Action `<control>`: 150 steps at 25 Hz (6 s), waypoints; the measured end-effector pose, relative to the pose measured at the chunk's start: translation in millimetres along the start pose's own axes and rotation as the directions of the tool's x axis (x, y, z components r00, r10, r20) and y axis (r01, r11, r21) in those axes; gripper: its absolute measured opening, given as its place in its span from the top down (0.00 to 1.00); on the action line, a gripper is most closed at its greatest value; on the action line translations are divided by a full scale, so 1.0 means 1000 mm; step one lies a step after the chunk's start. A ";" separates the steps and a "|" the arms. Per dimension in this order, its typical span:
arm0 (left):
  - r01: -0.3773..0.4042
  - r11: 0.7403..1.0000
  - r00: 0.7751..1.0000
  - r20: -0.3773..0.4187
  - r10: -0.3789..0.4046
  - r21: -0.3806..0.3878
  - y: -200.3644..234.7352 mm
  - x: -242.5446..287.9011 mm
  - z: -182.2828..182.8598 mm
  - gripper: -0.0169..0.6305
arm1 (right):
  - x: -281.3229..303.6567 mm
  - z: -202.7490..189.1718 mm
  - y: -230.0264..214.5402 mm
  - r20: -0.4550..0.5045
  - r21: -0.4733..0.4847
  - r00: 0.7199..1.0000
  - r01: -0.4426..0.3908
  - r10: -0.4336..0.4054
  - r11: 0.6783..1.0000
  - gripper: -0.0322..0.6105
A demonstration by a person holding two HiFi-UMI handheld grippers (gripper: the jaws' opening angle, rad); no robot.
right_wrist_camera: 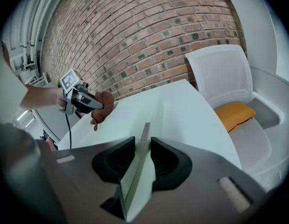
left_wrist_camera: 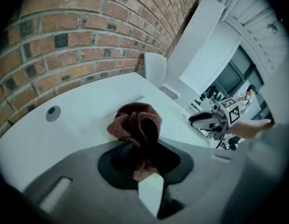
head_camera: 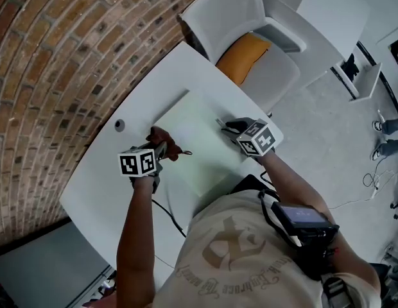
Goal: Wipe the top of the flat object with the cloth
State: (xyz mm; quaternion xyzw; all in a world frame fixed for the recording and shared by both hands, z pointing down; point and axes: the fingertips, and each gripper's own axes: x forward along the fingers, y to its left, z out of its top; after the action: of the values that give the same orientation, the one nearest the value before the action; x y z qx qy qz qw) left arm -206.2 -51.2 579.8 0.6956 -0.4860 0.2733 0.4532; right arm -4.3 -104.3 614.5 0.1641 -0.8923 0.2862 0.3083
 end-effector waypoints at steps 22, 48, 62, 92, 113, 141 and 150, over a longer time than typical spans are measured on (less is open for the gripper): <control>0.057 0.997 0.997 0.039 -0.059 0.052 -0.035 -0.034 0.013 0.86 | -0.010 0.005 0.004 0.043 0.015 0.999 -0.013 0.013 1.000 0.75; 0.147 0.933 0.974 -0.211 -0.079 0.328 -0.113 0.084 0.040 0.86 | -0.004 -0.014 0.004 -0.013 0.059 0.999 -0.051 0.052 0.997 0.73; -0.033 0.989 0.991 -0.126 0.051 0.141 -0.020 0.001 -0.030 0.86 | -0.005 -0.013 0.004 -0.010 0.056 0.999 -0.052 0.053 0.997 0.73; 0.273 0.922 0.961 -0.125 -0.247 0.276 -0.181 0.084 0.038 0.86 | -0.049 -0.043 0.009 0.063 0.147 0.998 0.017 -0.026 0.989 0.73; 0.196 0.973 0.978 -0.095 -0.185 0.122 -0.124 0.025 -0.046 0.86 | -0.032 0.007 -0.007 0.048 0.085 0.999 -0.027 0.022 0.996 0.77; 0.346 0.933 0.938 -0.074 -0.340 0.100 -0.186 0.027 -0.037 0.86 | 0.040 0.036 -0.010 -0.190 0.128 0.944 -0.250 0.271 0.960 0.69; 0.384 0.907 0.917 -0.190 -0.352 0.173 -0.226 0.097 -0.008 0.86 | 0.042 0.035 -0.009 -0.241 0.121 0.923 -0.280 0.302 0.952 0.68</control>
State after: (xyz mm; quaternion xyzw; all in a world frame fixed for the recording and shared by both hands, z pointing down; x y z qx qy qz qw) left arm 39.5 -58.5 580.3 0.7949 -0.2781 0.2846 0.4581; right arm -48.2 -138.3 622.8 0.0043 -0.8464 0.3850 0.3679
